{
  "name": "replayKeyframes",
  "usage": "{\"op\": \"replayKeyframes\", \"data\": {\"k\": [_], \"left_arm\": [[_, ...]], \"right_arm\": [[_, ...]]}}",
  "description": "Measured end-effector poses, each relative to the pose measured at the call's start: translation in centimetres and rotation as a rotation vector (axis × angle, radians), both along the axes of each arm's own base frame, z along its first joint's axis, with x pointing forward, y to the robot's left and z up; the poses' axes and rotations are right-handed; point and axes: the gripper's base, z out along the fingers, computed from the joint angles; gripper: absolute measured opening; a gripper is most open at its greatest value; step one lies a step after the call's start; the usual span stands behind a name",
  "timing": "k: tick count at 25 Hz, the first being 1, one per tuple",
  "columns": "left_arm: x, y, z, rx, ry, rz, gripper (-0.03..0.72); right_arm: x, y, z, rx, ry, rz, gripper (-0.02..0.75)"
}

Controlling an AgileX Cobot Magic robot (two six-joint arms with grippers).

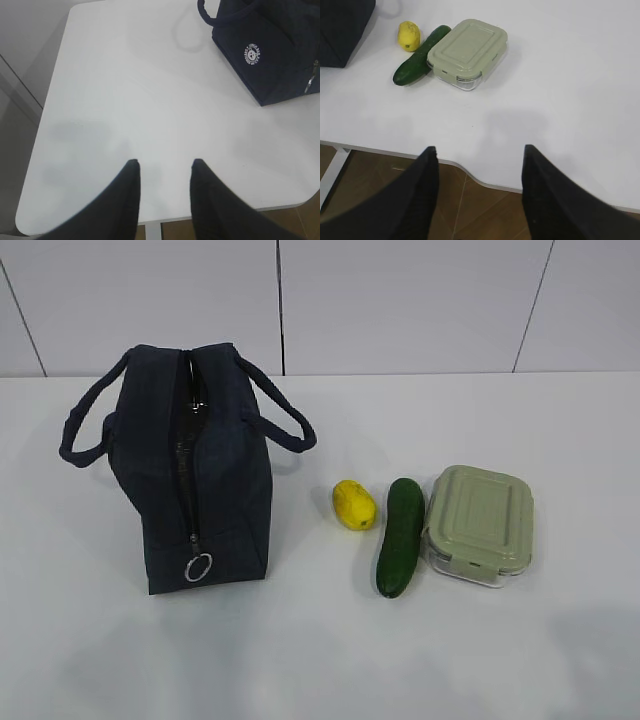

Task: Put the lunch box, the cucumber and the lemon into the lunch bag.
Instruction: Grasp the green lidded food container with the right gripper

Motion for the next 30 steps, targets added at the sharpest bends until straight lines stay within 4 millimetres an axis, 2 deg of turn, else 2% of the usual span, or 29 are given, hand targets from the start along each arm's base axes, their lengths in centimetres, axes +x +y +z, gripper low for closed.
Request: {"op": "replayKeyframes", "data": {"k": [30], "left_arm": [[0.00,0.00,0.00,0.000,0.000,0.000,0.246]], "right_arm": [[0.00,0.00,0.00,0.000,0.000,0.000,0.407]]}}
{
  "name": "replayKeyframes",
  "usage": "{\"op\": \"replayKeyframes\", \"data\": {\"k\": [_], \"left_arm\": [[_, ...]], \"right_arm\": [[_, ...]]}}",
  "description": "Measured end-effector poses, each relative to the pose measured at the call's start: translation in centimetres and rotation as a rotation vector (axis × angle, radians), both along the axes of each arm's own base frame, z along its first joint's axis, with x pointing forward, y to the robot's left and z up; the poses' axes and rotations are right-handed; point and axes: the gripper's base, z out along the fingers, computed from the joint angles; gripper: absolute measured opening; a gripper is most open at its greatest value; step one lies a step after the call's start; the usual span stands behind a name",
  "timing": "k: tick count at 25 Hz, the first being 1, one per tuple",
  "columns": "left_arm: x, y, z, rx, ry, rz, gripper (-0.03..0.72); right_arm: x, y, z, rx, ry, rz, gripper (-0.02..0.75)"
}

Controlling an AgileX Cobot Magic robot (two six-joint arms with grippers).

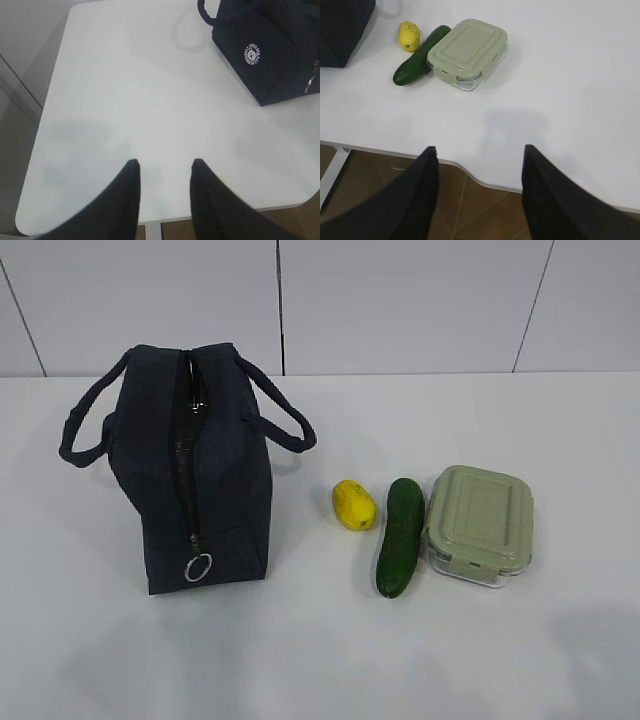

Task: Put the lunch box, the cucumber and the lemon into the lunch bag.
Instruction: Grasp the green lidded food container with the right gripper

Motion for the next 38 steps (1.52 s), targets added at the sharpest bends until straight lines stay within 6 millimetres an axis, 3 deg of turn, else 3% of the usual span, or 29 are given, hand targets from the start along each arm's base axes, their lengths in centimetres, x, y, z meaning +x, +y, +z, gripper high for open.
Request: {"op": "replayKeyframes", "data": {"k": [27,33,38], "left_arm": [[0.00,0.00,0.00,0.000,0.000,0.000,0.246],[0.00,0.00,0.00,0.000,0.000,0.000,0.246],[0.00,0.00,0.00,0.000,0.000,0.000,0.246]], "right_arm": [[0.00,0.00,0.00,0.000,0.000,0.000,0.410],[0.00,0.00,0.00,0.000,0.000,0.000,0.561],[0.00,0.00,0.00,0.000,0.000,0.000,0.575]]}}
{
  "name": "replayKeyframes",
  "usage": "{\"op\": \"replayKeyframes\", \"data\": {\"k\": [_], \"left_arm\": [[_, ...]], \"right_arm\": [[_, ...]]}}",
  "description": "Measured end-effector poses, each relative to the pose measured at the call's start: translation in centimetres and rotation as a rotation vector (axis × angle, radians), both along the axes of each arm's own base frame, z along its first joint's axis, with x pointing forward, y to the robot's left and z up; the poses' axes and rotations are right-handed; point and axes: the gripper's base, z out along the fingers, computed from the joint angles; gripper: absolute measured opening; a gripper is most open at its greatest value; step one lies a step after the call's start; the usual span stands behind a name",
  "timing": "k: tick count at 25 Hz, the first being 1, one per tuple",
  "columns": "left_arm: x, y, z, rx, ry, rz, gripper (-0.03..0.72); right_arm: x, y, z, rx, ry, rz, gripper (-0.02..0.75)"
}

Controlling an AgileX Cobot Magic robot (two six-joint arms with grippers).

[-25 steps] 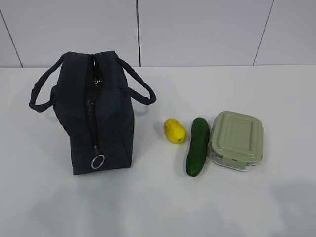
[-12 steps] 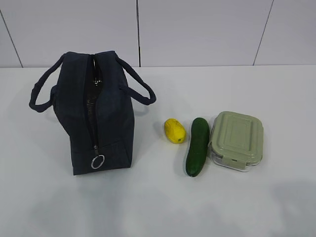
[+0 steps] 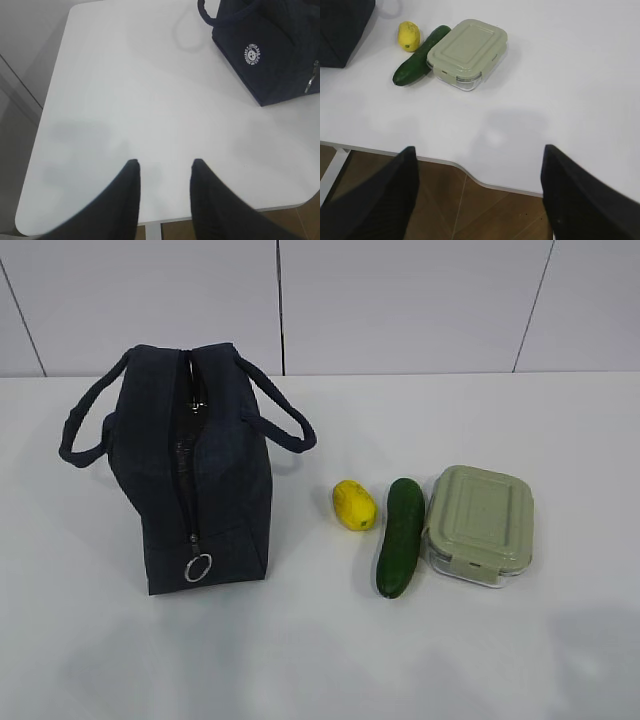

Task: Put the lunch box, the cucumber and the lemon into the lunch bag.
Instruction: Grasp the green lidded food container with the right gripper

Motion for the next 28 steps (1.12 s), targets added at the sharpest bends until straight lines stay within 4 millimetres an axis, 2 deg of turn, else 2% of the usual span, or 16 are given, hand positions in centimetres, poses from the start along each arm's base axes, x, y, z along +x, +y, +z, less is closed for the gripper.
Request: {"op": "replayKeyframes", "data": {"k": [4,9,23,28], "left_arm": [[0.0,0.0,0.0,0.000,0.000,0.000,0.246],[0.0,0.0,0.0,0.000,0.000,0.000,0.246],[0.0,0.0,0.0,0.000,0.000,0.000,0.246],[0.0,0.0,0.0,0.000,0.000,0.000,0.246]], "right_arm": [[0.1,0.1,0.2,0.013,-0.010,0.005,0.575],[1.5,0.7,1.8,0.107,-0.081,0.026,0.575],[7.8,0.2,4.7,0.234,-0.244,-0.079,0.574],[10.0,0.8,4.3,0.386,-0.127,-0.077,0.574]]}}
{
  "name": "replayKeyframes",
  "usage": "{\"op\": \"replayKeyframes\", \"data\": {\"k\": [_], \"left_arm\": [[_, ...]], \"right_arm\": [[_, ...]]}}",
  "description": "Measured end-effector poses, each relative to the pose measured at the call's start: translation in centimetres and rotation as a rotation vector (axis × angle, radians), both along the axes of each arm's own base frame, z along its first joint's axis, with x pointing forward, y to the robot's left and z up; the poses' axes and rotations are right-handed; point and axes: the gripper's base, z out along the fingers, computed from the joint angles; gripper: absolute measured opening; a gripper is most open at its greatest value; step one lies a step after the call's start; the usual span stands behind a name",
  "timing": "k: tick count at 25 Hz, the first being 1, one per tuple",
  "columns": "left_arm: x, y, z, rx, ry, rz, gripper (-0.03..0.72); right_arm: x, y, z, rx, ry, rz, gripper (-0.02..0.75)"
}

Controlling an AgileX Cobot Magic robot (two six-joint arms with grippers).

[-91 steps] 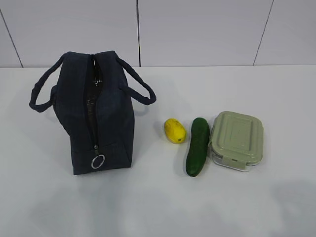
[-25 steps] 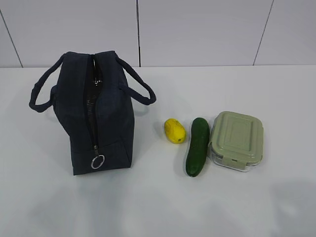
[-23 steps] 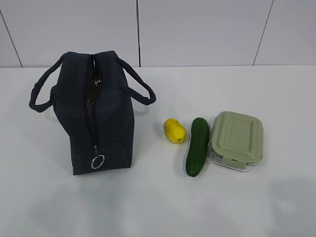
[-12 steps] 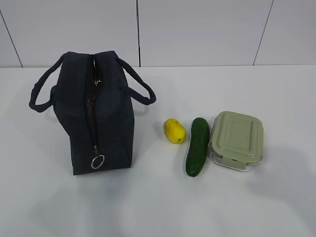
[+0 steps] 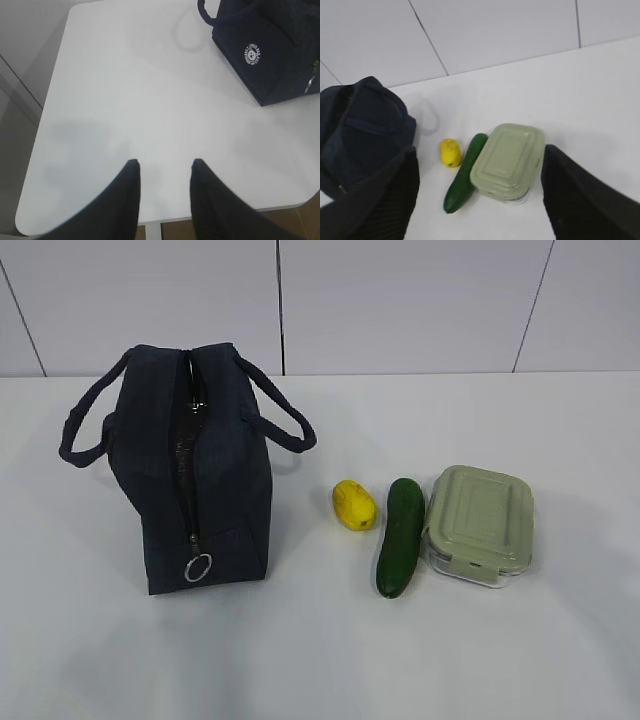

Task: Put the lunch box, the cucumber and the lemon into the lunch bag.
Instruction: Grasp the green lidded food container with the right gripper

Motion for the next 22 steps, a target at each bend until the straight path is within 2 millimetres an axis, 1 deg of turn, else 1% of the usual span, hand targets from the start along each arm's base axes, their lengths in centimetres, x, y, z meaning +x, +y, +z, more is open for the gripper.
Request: {"op": "replayKeyframes", "data": {"k": [3,6,8,11,13,15,19,22], "left_arm": [[0.0,0.0,0.0,0.000,0.000,0.000,0.246],[0.0,0.0,0.0,0.000,0.000,0.000,0.246],[0.0,0.0,0.0,0.000,0.000,0.000,0.246],[0.0,0.0,0.0,0.000,0.000,0.000,0.246],[0.0,0.0,0.0,0.000,0.000,0.000,0.246],[0.0,0.0,0.0,0.000,0.000,0.000,0.246],[0.0,0.0,0.0,0.000,0.000,0.000,0.246],[0.0,0.0,0.0,0.000,0.000,0.000,0.246]], "right_arm": [[1.4,0.5,-0.8,0.056,0.098,0.045,0.574],[3.0,1.0,-1.7,0.045,0.203,0.103,0.574],[4.0,1.3,-1.9,0.036,0.254,0.151,0.574],[5.4,1.9,-0.9,0.039,0.275,0.239,0.574],[6.5,2.1,0.1,0.040,0.273,0.265,0.574],[7.5,2.3,0.5,0.045,0.290,0.293,0.573],[8.9,3.3,0.5,0.105,0.328,0.427,0.573],[9.8,3.1,0.0,0.134,0.342,0.435,0.573]]}}
